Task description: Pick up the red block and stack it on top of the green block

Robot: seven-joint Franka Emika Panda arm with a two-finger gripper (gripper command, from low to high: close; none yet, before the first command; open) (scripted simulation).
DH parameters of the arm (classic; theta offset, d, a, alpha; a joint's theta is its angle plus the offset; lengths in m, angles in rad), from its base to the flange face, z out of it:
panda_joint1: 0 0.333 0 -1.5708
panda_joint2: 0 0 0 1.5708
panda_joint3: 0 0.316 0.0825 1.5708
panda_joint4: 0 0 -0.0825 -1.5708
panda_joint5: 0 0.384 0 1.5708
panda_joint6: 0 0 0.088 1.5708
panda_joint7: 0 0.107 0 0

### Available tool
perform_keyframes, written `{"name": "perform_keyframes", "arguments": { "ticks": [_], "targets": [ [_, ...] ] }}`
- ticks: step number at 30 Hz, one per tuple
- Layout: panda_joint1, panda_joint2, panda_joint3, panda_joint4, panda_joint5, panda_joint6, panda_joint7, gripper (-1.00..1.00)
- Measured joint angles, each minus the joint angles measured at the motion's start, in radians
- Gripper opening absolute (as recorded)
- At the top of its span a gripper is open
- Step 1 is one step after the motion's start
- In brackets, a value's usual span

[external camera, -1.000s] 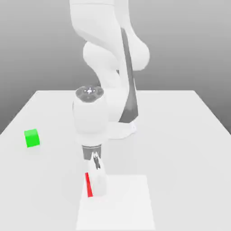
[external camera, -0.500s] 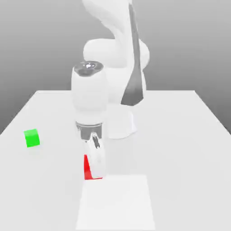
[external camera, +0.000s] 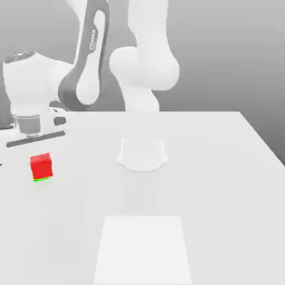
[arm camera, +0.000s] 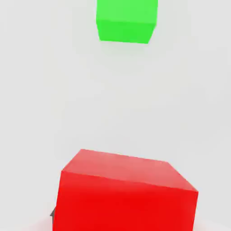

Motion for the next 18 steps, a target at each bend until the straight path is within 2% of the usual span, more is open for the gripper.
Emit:
{"name": "perform_keyframes", "arguments": {
  "ticks": [4,5,6,8,18],
  "targets": [
    [-0.103,-0.025,-0.037,-0.008,-0.006,-0.014,0.127,-1.0],
    [-0.19,-0.032,0.012,-0.011,0.024,-0.017,0.147,-1.0],
    [-0.19,-0.032,0.012,-0.011,0.024,-0.016,0.147,-1.0],
    [-0.323,-0.021,0.08,-0.011,0.114,-0.005,0.162,-1.0],
    [-0.292,0.093,0.05,-0.003,0.267,0.091,0.091,-1.0]
  ]
}}
